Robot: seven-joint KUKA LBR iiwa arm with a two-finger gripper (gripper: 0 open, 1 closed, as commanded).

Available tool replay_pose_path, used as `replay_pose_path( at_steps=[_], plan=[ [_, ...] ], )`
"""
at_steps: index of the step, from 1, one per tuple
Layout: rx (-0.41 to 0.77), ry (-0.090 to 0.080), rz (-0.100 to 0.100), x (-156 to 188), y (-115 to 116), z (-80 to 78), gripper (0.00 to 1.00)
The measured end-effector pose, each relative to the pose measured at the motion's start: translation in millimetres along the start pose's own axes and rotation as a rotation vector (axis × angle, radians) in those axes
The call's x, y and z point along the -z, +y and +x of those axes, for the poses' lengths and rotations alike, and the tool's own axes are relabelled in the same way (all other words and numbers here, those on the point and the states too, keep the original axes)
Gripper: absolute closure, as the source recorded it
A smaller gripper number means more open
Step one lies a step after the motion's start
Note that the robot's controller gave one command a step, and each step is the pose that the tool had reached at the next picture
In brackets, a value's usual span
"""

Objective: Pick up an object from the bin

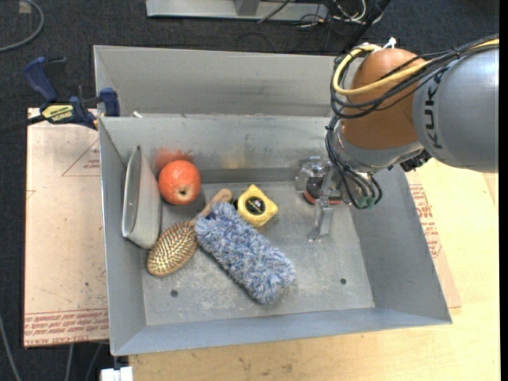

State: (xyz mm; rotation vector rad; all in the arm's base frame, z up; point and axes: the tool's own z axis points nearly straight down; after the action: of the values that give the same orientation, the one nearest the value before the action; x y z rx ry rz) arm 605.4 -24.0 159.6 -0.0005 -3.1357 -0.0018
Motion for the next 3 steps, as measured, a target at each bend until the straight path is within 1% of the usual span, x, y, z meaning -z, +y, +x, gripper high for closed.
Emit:
replay_pose_path(
  at_steps=[1, 2, 3],
  plan=[
    [0.000, -0.007, 0.000, 4.6, 0.0, -1.4, 0.00],
    [0.036, -0.013, 0.003, -19.2, 23.8, 15.1, 0.00],
    [0.156, -0.011, -0.003, -66.4, 40.5, 9.2, 0.00]
  ],
)
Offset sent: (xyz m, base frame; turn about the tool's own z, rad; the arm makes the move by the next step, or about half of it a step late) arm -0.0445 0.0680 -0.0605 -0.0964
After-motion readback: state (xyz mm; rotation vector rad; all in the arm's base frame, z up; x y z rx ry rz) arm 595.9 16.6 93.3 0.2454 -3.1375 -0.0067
